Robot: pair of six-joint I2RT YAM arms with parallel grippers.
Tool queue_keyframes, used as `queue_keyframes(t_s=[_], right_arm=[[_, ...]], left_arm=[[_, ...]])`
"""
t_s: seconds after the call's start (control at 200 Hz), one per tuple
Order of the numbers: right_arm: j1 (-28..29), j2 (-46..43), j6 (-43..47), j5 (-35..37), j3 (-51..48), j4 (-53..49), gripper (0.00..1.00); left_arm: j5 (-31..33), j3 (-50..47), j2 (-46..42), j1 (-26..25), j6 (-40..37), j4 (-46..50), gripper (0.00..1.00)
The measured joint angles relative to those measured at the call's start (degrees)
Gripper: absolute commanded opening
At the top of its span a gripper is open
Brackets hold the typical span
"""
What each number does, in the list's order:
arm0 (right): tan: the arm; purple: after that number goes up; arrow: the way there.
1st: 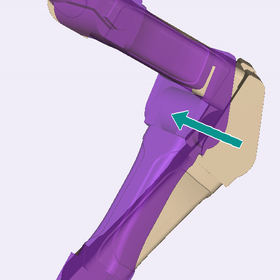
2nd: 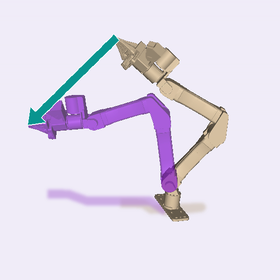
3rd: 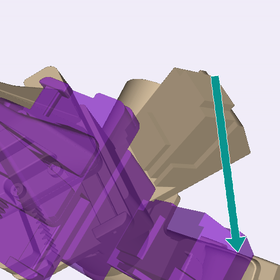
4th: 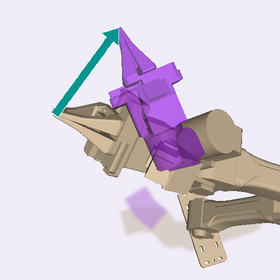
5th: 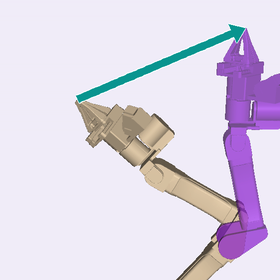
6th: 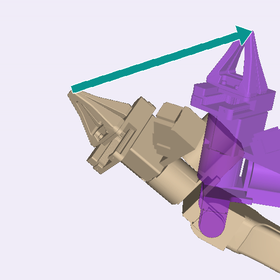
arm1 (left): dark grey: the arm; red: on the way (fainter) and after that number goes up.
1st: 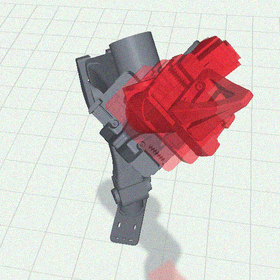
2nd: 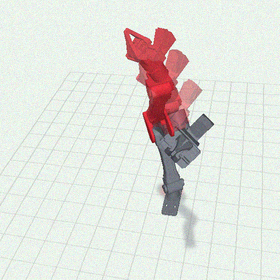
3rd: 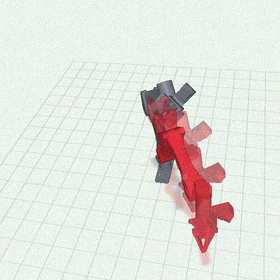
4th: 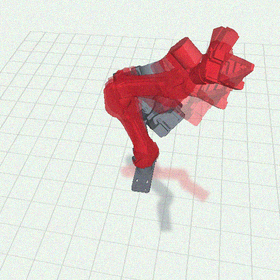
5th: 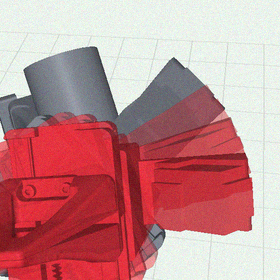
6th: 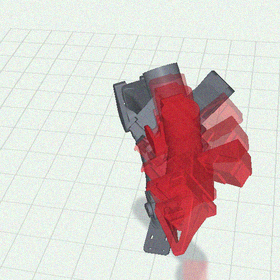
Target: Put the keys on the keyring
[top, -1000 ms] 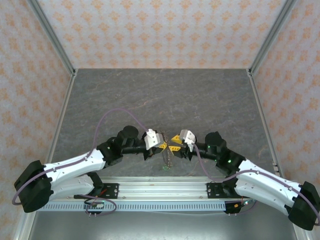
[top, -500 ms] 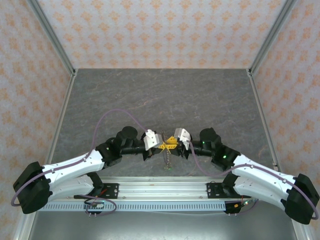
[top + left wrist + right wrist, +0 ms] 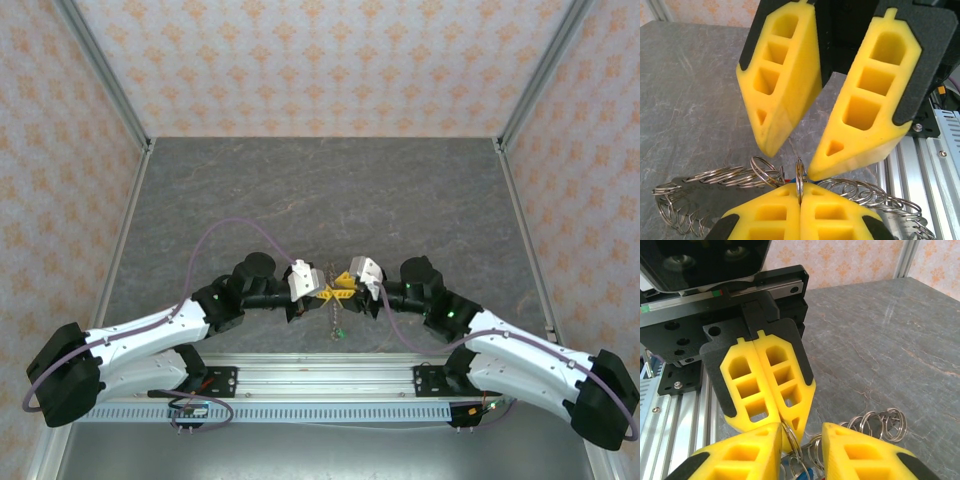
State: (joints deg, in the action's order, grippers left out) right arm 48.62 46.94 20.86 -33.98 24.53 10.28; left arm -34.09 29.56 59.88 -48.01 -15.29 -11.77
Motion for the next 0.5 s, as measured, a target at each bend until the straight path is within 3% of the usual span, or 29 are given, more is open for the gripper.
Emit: queue_keyframes(t_s=[0.145,0.245,0.5], right_arm=[[0.0,-5.77,1.77,2.89,-0.02,-2.84,0.26],[0.0,-8.7,2.89,3.8,0.04,-4.74,0.19],[0.0,-6.49,3.39,2.32,0.39,-7.21,0.18]], left_arm=[[-0.2,0.07,0.02,0.0,-0.26,0.17,0.0],[-1.2,0.09,0.02,0.0,-1.14,0.44,0.0],[-3.63,1.07,2.21,0.0,-1.7,0.46,0.0]])
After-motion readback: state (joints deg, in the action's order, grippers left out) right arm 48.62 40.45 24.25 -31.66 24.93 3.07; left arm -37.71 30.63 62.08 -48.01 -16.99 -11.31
